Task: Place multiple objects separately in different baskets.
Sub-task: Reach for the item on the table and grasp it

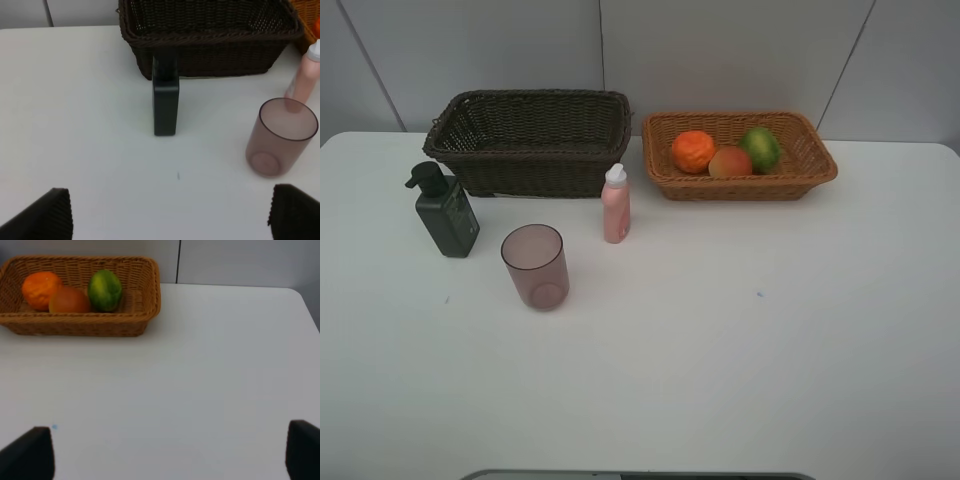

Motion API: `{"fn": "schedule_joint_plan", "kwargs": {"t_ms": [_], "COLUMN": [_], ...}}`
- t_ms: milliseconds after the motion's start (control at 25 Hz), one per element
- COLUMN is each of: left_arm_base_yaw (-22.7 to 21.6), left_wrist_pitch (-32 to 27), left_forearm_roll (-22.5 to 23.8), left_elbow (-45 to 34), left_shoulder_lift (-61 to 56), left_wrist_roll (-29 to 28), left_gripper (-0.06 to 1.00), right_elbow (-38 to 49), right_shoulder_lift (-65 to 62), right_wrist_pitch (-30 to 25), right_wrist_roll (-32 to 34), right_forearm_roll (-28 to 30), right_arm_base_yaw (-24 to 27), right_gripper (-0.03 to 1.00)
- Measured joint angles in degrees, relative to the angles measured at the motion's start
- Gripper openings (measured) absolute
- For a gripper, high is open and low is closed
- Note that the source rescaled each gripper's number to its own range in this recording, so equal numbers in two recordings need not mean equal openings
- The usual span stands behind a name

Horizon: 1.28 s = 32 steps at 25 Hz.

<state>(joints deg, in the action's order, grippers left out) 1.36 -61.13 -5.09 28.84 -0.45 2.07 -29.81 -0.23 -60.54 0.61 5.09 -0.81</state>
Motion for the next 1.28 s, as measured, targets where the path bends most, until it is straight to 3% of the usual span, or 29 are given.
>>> {"fn": "schedule_joint_plan", "kwargs": {"t_ms": [1000,1120,1280], "left_arm_base_yaw": [0.0,0.0,0.0], "left_wrist_pitch": [0.1,0.8,2.2], "left_forearm_roll": [-0.1,-0.2,1.9], "left_elbow": [0.1,1.0,4.4], "left_shoulder_lift": [0.0,1.5,12.1], "left_wrist_roll": [-0.1,-0.8,-2.1], "left_gripper": [1.0,1.0,1.0], "right_elbow": [0.0,0.0,0.0], "right_shoulder_lift": [0.0,0.0,0.0], "right_wrist_pitch": [0.0,0.0,0.0], "right_wrist_roll": [0.0,0.0,0.0], "right_forearm_roll": [0.0,0.0,0.0], "right_arm_base_yaw": [0.0,0.0,0.0], "right_gripper": [0.93,0.93,0.93]}}
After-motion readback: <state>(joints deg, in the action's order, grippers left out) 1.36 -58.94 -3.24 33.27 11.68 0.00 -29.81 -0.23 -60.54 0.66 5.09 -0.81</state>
